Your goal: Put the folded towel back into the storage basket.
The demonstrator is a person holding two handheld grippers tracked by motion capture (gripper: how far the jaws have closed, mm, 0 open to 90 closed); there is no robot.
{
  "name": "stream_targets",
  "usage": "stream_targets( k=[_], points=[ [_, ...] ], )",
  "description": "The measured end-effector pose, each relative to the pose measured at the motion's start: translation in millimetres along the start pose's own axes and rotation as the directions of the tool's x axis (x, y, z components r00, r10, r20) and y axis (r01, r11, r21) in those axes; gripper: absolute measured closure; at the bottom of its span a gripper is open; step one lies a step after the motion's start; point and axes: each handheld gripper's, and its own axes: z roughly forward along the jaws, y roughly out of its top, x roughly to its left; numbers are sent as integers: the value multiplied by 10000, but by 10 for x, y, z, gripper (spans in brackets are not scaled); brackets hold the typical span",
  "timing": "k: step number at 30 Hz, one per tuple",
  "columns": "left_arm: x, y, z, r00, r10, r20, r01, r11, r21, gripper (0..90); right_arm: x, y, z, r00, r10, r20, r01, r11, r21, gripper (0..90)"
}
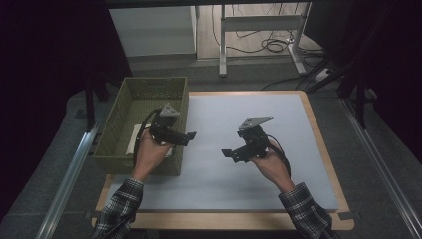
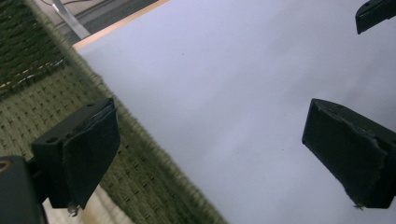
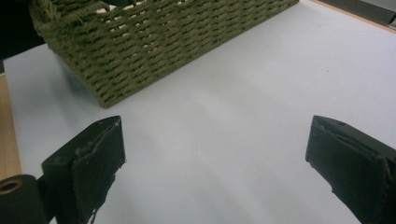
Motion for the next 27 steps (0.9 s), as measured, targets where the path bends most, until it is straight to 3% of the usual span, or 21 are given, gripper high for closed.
stream_targets(
  k=[13,27],
  points=[
    [-314,124,66,9992,159,377,-154,9998,-161,34,-135,-243,-278,9997,59,249,-59,10000,12,39],
    [-751,181,229,9952,449,866,-408,9980,-479,28,-312,-555,-634,9969,390,688,-379,9991,-171,39]
  ],
)
